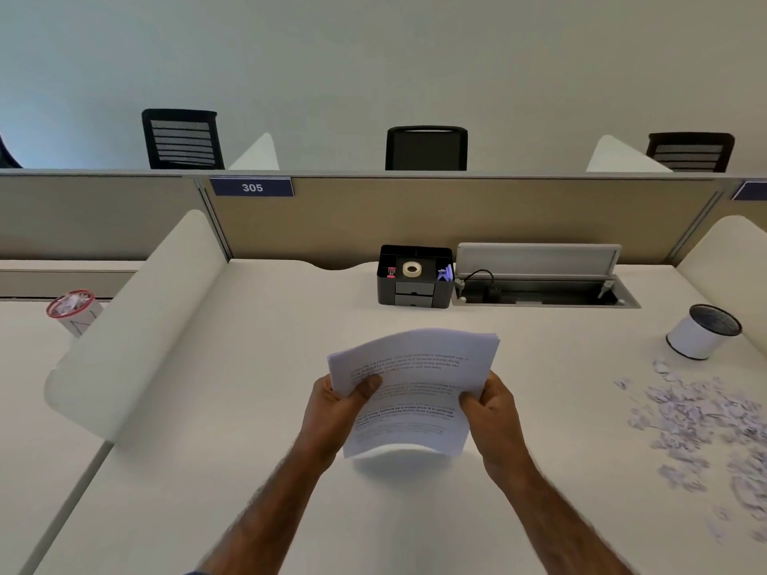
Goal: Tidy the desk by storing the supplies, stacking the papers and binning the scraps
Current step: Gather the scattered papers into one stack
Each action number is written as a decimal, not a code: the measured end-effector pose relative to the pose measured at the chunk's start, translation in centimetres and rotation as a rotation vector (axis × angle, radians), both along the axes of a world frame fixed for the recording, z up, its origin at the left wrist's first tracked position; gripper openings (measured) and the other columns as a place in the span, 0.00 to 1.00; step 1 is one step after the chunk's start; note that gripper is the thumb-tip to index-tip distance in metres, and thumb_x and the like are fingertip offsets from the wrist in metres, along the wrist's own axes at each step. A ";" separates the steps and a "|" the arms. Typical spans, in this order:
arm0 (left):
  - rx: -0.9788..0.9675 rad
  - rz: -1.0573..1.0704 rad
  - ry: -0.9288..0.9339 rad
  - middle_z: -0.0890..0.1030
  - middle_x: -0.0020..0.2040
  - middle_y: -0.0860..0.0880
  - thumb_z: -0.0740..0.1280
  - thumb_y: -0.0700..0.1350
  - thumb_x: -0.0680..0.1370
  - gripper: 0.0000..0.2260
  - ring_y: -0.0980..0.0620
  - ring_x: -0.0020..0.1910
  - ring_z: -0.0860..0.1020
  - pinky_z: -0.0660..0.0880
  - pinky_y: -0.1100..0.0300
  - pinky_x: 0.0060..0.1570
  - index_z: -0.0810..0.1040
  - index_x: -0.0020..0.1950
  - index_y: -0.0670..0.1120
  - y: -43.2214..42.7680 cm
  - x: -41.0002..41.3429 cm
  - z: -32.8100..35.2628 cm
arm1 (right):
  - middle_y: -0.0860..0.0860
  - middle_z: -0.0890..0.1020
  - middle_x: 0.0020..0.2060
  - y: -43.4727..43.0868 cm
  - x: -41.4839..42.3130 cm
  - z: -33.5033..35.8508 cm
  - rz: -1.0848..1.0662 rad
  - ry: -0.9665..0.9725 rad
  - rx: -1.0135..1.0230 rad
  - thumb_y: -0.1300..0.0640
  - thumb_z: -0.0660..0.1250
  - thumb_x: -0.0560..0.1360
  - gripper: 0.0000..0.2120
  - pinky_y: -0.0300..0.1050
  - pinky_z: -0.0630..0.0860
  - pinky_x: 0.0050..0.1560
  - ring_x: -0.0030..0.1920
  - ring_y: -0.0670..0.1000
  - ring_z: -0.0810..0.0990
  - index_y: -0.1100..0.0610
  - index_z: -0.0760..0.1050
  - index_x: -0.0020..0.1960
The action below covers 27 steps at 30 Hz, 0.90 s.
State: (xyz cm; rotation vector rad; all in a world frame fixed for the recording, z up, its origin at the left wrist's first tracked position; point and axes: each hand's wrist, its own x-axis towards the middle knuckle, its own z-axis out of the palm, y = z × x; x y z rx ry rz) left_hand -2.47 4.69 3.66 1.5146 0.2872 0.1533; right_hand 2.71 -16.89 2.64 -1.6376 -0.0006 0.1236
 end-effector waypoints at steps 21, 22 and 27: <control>-0.082 0.085 -0.043 0.88 0.50 0.45 0.72 0.46 0.80 0.06 0.41 0.50 0.86 0.84 0.46 0.49 0.88 0.48 0.52 0.4 0.6 0.4 | 0.51 0.86 0.43 -2.6 0.9 -1.8 0.092 0.082 -0.100 0.63 0.69 0.76 0.04 0.48 0.78 0.46 0.46 0.57 0.83 0.56 0.80 0.47; -0.133 0.104 -0.081 0.88 0.52 0.44 0.71 0.47 0.79 0.05 0.40 0.52 0.85 0.83 0.43 0.51 0.88 0.52 0.51 0.8 0.7 0.7 | 0.53 0.86 0.42 -3.3 0.9 -2.2 0.070 0.096 -0.081 0.62 0.71 0.75 0.02 0.49 0.77 0.46 0.45 0.59 0.82 0.57 0.80 0.46; -0.282 0.151 -0.231 0.85 0.59 0.44 0.66 0.49 0.79 0.14 0.39 0.57 0.83 0.81 0.38 0.55 0.79 0.64 0.48 0.9 1.4 2.0 | 0.57 0.83 0.53 -3.6 0.1 -3.6 -0.049 0.357 0.604 0.61 0.72 0.73 0.10 0.53 0.81 0.47 0.51 0.57 0.83 0.57 0.78 0.54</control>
